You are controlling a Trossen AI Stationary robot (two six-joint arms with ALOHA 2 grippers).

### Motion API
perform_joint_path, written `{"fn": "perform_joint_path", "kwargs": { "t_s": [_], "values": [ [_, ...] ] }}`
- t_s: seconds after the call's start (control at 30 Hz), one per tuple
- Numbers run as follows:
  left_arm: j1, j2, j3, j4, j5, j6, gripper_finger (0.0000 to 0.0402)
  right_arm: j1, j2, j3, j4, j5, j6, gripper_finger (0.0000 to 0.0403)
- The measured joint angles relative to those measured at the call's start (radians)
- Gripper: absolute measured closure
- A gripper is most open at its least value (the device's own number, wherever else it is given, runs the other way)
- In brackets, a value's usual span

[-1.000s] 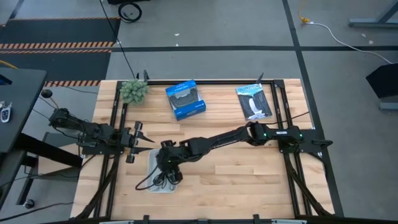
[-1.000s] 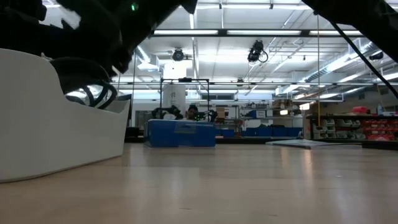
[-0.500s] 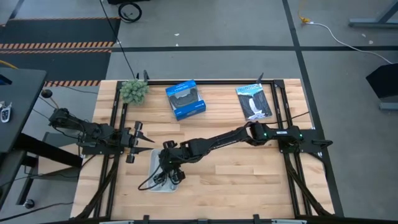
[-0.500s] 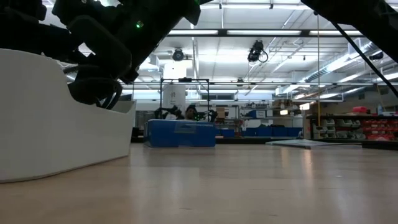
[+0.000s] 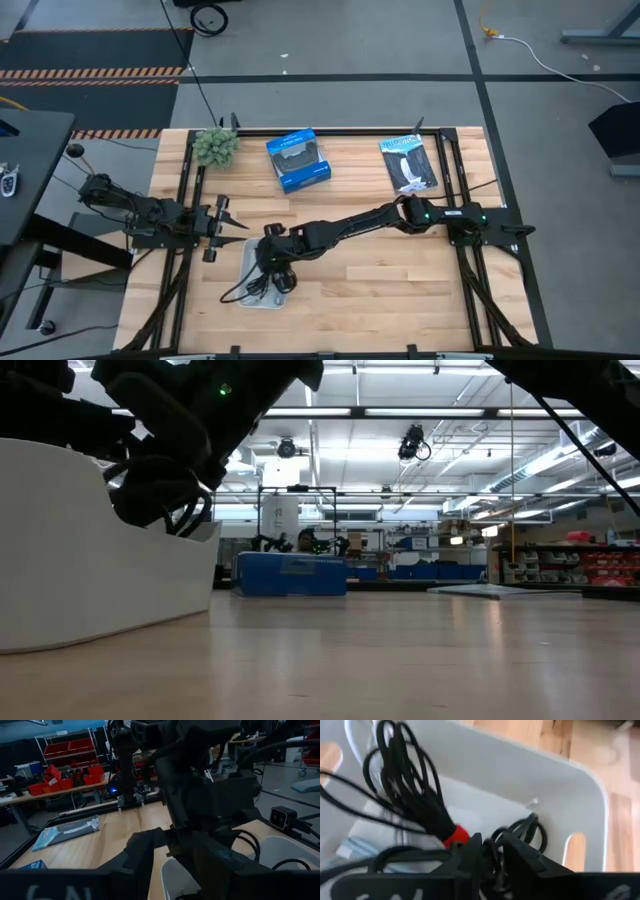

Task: Pick and place USB-C Cables
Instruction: Put the black charger cable into the white bin

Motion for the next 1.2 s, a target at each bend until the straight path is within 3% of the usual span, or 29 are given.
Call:
{"fn": "perform_joint_path", "kwargs": {
  "t_s": [0.27, 0.53, 0.87, 1.03, 1.2],
  "values": [
    [0.0, 0.0, 0.0, -0.001, 0.0, 0.0, 0.026, -0.004, -0.001, -0.01, -0.055, -0.027, 0.018, 0.0323],
    [0.0, 0.0, 0.0, -0.001, 0.0, 0.0, 0.026, -0.004, -0.002, -0.012, -0.051, -0.019, -0.009, 0.039],
    [0.0, 0.0, 0.0, -0.001, 0.0, 0.0, 0.026, -0.004, -0.011, -0.015, 0.105, 0.035, 0.08, 0.039],
    [0.0, 0.0, 0.0, 0.0, 0.0, 0.0, 0.026, -0.002, -0.022, -0.014, 0.139, 0.089, 0.218, 0.0387],
    [0.0, 0.0, 0.0, -0.002, 0.0, 0.0, 0.026, 0.008, -0.015, -0.014, 0.149, 0.107, 0.232, 0.0388]
  ]
}}
